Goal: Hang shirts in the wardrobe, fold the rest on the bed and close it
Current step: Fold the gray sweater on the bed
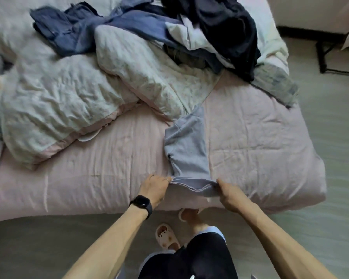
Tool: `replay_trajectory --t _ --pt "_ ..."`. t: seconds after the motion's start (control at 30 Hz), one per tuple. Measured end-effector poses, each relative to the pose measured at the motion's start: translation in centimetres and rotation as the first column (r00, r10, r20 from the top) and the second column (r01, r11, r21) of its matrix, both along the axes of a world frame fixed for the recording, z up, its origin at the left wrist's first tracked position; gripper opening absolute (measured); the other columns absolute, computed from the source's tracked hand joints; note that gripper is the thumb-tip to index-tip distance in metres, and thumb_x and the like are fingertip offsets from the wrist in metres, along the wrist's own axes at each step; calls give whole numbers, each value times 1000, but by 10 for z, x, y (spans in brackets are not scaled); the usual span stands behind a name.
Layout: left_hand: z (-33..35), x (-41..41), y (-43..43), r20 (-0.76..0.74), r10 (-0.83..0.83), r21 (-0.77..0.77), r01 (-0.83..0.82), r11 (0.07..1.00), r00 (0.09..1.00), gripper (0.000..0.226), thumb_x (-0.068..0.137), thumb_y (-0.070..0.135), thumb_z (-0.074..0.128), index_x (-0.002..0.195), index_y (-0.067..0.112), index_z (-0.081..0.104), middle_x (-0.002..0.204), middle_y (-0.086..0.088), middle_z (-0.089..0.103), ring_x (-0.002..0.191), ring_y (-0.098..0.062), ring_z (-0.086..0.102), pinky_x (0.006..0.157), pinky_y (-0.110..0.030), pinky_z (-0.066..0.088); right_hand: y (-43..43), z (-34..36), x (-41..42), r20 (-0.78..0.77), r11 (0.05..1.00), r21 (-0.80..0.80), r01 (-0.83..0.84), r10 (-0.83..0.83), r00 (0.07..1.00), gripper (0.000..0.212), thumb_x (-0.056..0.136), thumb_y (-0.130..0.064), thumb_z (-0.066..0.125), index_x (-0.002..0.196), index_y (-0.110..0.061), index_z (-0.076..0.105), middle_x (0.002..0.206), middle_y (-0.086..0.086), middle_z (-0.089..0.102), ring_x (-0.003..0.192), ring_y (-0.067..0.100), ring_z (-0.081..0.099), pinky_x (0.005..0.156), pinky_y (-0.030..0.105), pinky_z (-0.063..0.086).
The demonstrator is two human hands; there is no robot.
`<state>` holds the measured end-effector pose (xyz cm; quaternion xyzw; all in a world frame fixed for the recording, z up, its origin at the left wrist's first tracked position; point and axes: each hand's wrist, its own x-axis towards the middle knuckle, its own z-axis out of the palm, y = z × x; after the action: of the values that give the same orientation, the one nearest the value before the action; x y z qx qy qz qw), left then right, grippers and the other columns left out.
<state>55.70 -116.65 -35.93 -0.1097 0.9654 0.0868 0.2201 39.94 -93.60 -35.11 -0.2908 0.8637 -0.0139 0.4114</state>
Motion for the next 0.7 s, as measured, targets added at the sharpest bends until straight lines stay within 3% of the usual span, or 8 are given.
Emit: replay_trajectory --t 0.1,0.23,0.3,0.4,0.47,0.6,0.7 --pt "6 -53 -36 -115 83 -56 -90 994 990 50 96 7 41 141 29 44 118 4 66 112 -22 58 95 -33 35 -29 0 -45 -74 964 -179 197 -213 974 3 94 -12 46 96 -13 46 96 19 65 91 40 61 64 39 38" --pt "-14 -139 -83 -186 282 -12 -289 957 941 34 103 21 39 136 27 46 113 2 68 108 -26 58 84 -36 36 -87 -26 -116 -77 833 -392 390 -452 889 6 102 -17 43 100 -16 50 92 20 68 86 42 61 62 39 31" --pt "-39 -184 -101 -216 366 8 -373 928 905 28 104 25 37 130 26 46 104 0 68 100 -30 60 75 -36 33 -118 -55 -160 -60 766 -456 453 -535 843 8 103 -21 43 100 -15 49 92 20 68 86 43 61 62 39 31" --pt "-66 -223 -121 -149 410 -31 -419 907 900 30 105 25 33 132 26 47 108 -1 65 102 -29 58 76 -36 34 -146 -82 -197 -97 752 -451 481 -576 811 11 103 -28 40 98 -19 45 95 19 68 88 43 61 65 41 37" --pt "-96 -253 -135 -156 352 -158 -376 913 923 34 102 20 39 134 24 50 109 0 65 101 -27 57 82 -37 36 -167 -114 -227 -186 799 -419 432 -541 820 13 103 -30 38 97 -21 44 94 14 66 86 41 60 65 41 37" --pt "-118 -277 -151 -188 151 -406 -216 888 971 32 75 10 75 105 20 72 77 0 67 71 -24 60 73 -37 47 -188 -146 -248 -574 944 -325 63 -250 780 3 93 -9 62 91 -10 62 79 11 64 73 36 62 59 41 42" --pt "-135 -284 -158 -160 104 -431 -164 887 982 32 77 11 74 107 22 71 84 2 69 72 -23 60 74 -38 46 -192 -170 -257 -656 965 -261 -13 -168 736 7 89 -9 71 85 -10 65 74 8 64 68 34 61 57 40 42"
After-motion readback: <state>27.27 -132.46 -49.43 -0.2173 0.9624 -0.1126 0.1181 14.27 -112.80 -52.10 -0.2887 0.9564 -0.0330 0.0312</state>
